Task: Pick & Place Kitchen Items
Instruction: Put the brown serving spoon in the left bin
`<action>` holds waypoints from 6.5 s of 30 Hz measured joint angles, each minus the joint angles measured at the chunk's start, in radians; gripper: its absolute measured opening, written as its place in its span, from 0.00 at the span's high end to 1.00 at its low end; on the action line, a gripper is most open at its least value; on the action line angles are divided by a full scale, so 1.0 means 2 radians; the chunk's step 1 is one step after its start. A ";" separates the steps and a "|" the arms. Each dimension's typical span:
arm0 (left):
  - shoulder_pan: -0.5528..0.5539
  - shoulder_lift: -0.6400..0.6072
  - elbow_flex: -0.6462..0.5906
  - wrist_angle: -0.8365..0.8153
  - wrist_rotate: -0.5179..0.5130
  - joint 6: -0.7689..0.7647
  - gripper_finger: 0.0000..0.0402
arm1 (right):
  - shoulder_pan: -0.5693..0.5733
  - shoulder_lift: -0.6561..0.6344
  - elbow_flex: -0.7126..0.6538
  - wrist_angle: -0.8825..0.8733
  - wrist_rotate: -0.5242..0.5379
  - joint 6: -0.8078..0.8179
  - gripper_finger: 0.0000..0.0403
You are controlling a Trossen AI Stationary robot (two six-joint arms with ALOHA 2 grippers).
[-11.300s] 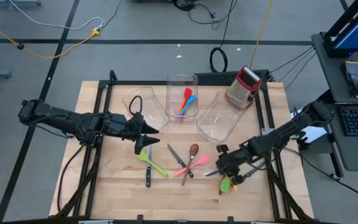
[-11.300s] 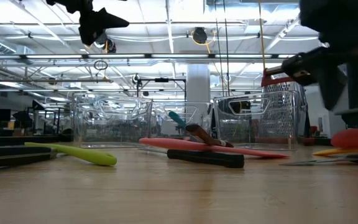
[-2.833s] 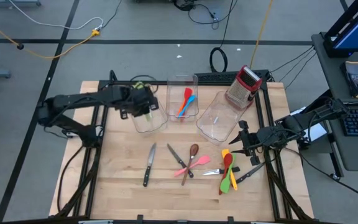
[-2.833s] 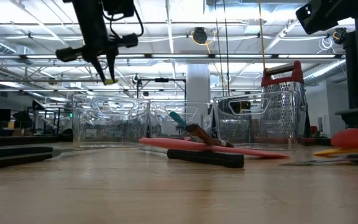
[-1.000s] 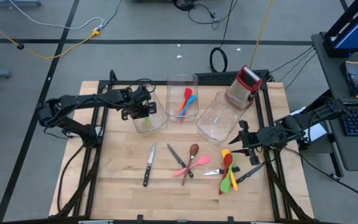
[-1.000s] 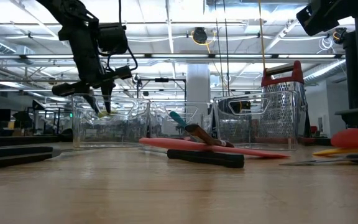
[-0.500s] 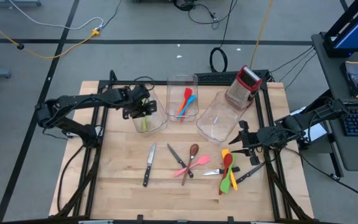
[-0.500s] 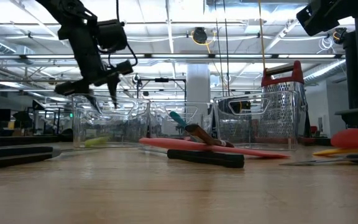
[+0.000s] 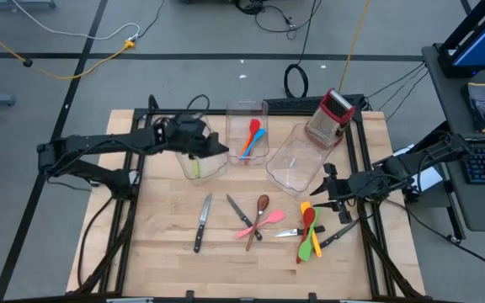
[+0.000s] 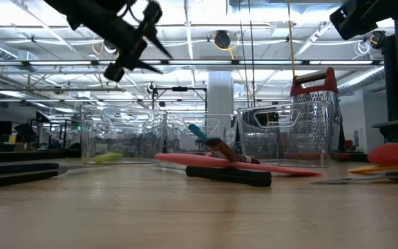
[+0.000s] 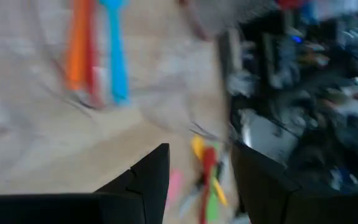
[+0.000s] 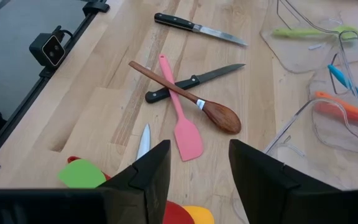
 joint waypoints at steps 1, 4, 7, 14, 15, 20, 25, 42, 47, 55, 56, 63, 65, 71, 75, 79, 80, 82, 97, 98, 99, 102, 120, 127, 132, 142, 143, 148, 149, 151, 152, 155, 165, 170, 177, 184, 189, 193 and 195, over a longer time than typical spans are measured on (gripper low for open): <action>-0.014 0.000 0.000 0.019 -0.002 -0.001 0.57 | 0.000 0.000 0.000 0.000 0.000 0.000 0.61; -0.061 0.000 0.000 0.043 -0.036 -0.010 0.57 | 0.000 0.000 0.000 0.000 0.000 -0.002 0.61; -0.113 0.000 0.001 0.055 -0.086 -0.017 0.57 | 0.000 0.000 0.000 0.000 0.000 -0.002 0.61; -0.223 0.008 0.013 0.057 -0.209 -0.050 0.56 | 0.000 0.000 0.000 0.000 0.000 -0.002 0.61; -0.237 0.012 0.014 0.055 -0.223 -0.056 0.56 | 0.000 0.000 0.000 0.000 0.000 -0.002 0.61; -0.283 0.056 0.033 0.056 -0.273 -0.084 0.57 | 0.000 0.000 0.000 0.000 0.000 -0.002 0.61; -0.298 0.133 0.079 0.054 -0.271 -0.104 0.57 | 0.000 0.000 0.000 0.000 0.000 -0.002 0.61; -0.272 0.345 0.362 -0.200 -0.175 -0.082 0.57 | 0.000 0.000 0.000 0.000 -0.001 -0.006 0.61; -0.269 0.380 0.374 -0.208 -0.165 -0.108 0.57 | 0.000 0.000 0.000 -0.002 0.000 -0.006 0.61; -0.261 0.416 0.374 -0.211 -0.148 -0.120 0.57 | 0.000 0.000 0.000 -0.012 -0.001 -0.006 0.61; -0.259 0.416 0.374 -0.212 -0.148 -0.119 0.57 | 0.000 0.000 0.000 -0.012 -0.001 -0.006 0.61; -0.245 0.423 0.374 -0.217 -0.143 -0.100 0.57 | 0.000 0.000 0.000 -0.014 -0.001 -0.019 0.61; -0.241 0.429 0.374 -0.209 -0.134 -0.100 0.57 | 0.000 0.000 0.000 -0.014 -0.001 -0.019 0.61; -0.239 0.440 0.373 -0.212 -0.129 -0.105 0.57 | 0.000 0.000 0.000 -0.016 -0.001 -0.019 0.61; -0.240 0.448 0.374 -0.204 -0.124 -0.105 0.57 | 0.000 0.000 0.000 -0.016 -0.001 -0.028 0.61; -0.239 0.452 0.373 -0.207 -0.114 -0.107 0.57 | 0.000 0.000 0.000 -0.015 -0.001 -0.031 0.61; -0.239 0.453 0.373 -0.206 -0.114 -0.107 0.57 | 0.000 0.000 0.000 -0.015 -0.001 -0.031 0.61; -0.240 0.453 0.373 -0.206 -0.113 -0.107 0.57 | 0.000 0.000 0.000 -0.015 -0.001 -0.031 0.61; -0.242 0.453 0.373 -0.208 -0.113 -0.105 0.57 | 0.000 0.000 0.000 -0.015 -0.001 -0.031 0.61; -0.242 0.453 0.373 -0.208 -0.113 -0.105 0.57 | 0.000 0.000 0.000 -0.015 -0.001 -0.031 0.61; -0.242 0.453 0.373 -0.209 -0.113 -0.105 0.57 | 0.000 0.000 0.000 -0.015 -0.001 -0.031 0.61; -0.242 0.453 0.373 -0.209 -0.113 -0.105 0.57 | 0.000 0.000 0.000 -0.015 -0.001 -0.031 0.61; -0.233 0.482 0.373 -0.199 -0.109 -0.134 0.59 | 0.000 0.000 0.000 -0.015 -0.001 -0.031 0.61; -0.228 0.482 0.373 -0.199 -0.118 -0.121 0.81 | 0.000 0.000 0.000 -0.015 -0.001 -0.030 0.61; -0.228 0.482 0.373 -0.198 -0.123 -0.118 0.89 | 0.000 0.000 0.000 -0.015 -0.001 -0.030 0.61; -0.228 0.482 0.373 -0.184 -0.133 -0.121 0.88 | 0.000 0.000 0.000 -0.015 -0.001 -0.030 0.61; -0.228 0.482 0.373 -0.179 -0.131 -0.121 0.89 | 0.000 0.000 0.000 -0.015 -0.001 -0.030 0.61; -0.229 0.482 0.393 -0.182 -0.120 -0.129 0.89 | 0.000 0.000 0.000 -0.015 -0.001 -0.027 0.61; -0.229 0.482 0.398 -0.183 -0.118 -0.133 0.89 | 0.000 0.000 0.000 -0.015 -0.001 -0.027 0.61; -0.229 0.481 0.410 -0.188 -0.113 -0.137 0.89 | 0.000 0.000 0.000 -0.015 -0.001 -0.027 0.61; -0.229 0.478 0.415 -0.192 -0.109 -0.136 0.89 | 0.000 0.000 0.000 -0.015 -0.001 -0.027 0.61; -0.231 0.468 0.435 -0.201 -0.099 -0.136 0.89 | 0.000 0.000 0.000 -0.015 -0.001 -0.027 0.61; -0.262 0.391 0.440 -0.237 -0.105 -0.147 0.89 | 0.000 0.000 0.000 -0.018 -0.001 -0.028 0.61; -0.279 0.355 0.441 -0.234 -0.139 -0.138 0.88 | 0.000 0.000 0.000 -0.019 -0.001 -0.030 0.61; -0.299 0.314 0.441 -0.191 -0.196 -0.068 0.88 | 0.000 0.000 0.000 -0.018 -0.001 -0.030 0.61; -0.314 0.297 0.441 -0.023 -0.202 0.097 0.88 | 0.000 0.000 0.000 -0.019 0.000 -0.030 0.61; -0.319 0.297 0.441 0.109 -0.148 0.217 0.88 | 0.000 0.000 0.000 -0.018 -0.001 -0.030 0.61; -0.321 0.297 0.441 0.176 -0.104 0.282 0.88 | 0.000 0.000 0.000 -0.018 0.000 -0.030 0.61; -0.323 0.297 0.440 0.211 -0.073 0.312 0.88 | 0.000 0.000 0.000 -0.018 0.000 -0.030 0.61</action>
